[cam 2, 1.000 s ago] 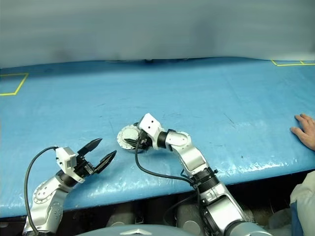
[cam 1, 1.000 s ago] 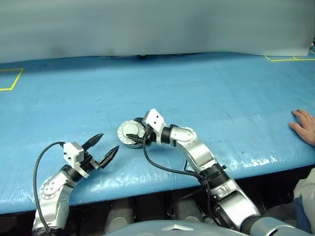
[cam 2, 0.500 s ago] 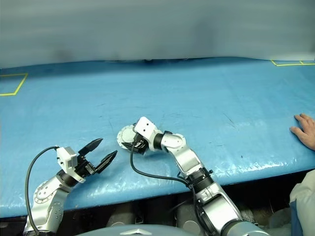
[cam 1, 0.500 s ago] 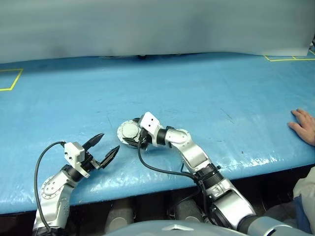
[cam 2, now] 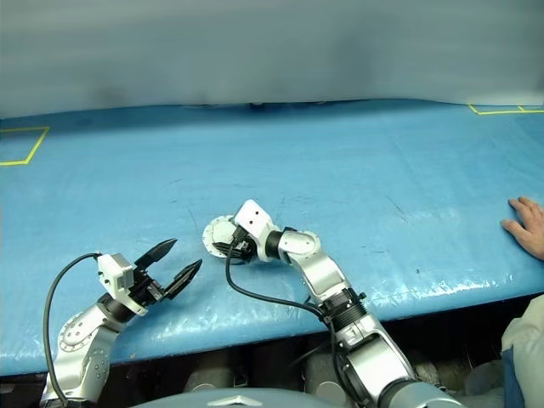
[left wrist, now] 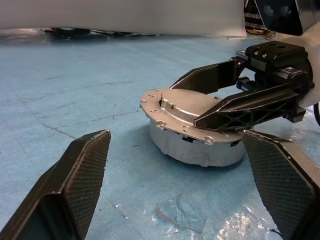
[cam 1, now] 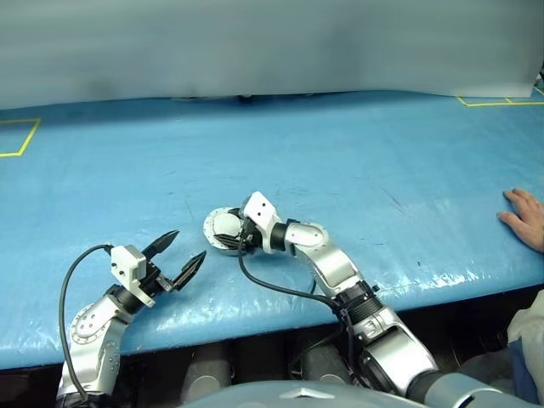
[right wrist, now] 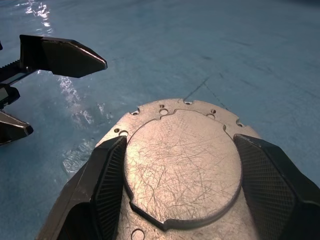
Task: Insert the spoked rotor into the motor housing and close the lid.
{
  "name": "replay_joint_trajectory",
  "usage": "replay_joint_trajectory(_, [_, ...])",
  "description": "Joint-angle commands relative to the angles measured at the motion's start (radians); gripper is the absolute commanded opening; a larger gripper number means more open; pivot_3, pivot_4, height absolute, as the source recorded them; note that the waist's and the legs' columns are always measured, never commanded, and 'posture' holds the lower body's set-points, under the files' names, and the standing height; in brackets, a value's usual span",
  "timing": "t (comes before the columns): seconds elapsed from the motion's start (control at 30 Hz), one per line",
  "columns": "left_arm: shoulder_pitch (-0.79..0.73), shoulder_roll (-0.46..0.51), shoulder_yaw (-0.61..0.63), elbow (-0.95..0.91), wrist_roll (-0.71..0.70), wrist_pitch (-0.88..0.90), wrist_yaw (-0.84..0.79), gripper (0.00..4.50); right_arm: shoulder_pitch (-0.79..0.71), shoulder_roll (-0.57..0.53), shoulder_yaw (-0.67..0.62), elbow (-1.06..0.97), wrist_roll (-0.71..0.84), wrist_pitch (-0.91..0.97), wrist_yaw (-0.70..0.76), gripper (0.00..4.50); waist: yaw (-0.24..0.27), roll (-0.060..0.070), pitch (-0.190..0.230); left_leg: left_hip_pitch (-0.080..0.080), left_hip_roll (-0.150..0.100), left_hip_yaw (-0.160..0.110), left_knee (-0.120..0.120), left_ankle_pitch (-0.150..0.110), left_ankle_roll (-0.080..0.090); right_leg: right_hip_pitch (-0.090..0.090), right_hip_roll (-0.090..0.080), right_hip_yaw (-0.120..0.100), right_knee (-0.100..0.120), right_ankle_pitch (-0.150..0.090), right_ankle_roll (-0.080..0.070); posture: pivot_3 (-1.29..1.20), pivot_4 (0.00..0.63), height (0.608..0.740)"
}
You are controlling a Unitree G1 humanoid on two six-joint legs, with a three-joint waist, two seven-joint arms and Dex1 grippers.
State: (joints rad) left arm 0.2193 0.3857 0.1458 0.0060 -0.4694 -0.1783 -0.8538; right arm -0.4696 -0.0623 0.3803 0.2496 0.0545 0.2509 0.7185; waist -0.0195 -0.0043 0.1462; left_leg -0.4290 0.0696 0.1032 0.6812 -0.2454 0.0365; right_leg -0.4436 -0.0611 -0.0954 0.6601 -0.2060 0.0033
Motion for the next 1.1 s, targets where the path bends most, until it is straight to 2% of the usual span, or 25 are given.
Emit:
replay_joint_trajectory(0.03, [-0.003,-0.001,-0.001,-0.031,0.008,-0.01,-0.003,4.5,0.012,-0.009,-0.007,-0.043,0.015,0.017,0.015,3.03,0.0,0.0,0.0,0.0,0.0,0.0,0.0,0.0,0.0,0.0,0.0,0.0,0.0,0.0,0.0,0.0,0.15,0.74])
replay_joint_trajectory(0.3, [-0.014,0.001,-0.006,-0.023,0.008,-0.008,-0.008,4.5,-0.004,-0.026,-0.012,-0.115,0.059,0.069,0.063,3.03,0.0,0.0,0.0,0.0,0.0,0.0,0.0,0.0,0.0,0.0,0.0,0.0,0.0,0.0,0.0,0.0,0.15,0.74])
replay_joint_trajectory(1.1, [-0.006,-0.002,-0.01,-0.022,0.003,-0.006,-0.01,4.5,-0.04,-0.079,0.032,-0.028,-0.033,0.047,0.07,3.03,-0.001,0.0,0.0,0.001,0.0,0.0,0.0,0.0,0.0,0.0,0.0,0.0,0.0,0.0,0.0,0.0,0.15,0.74])
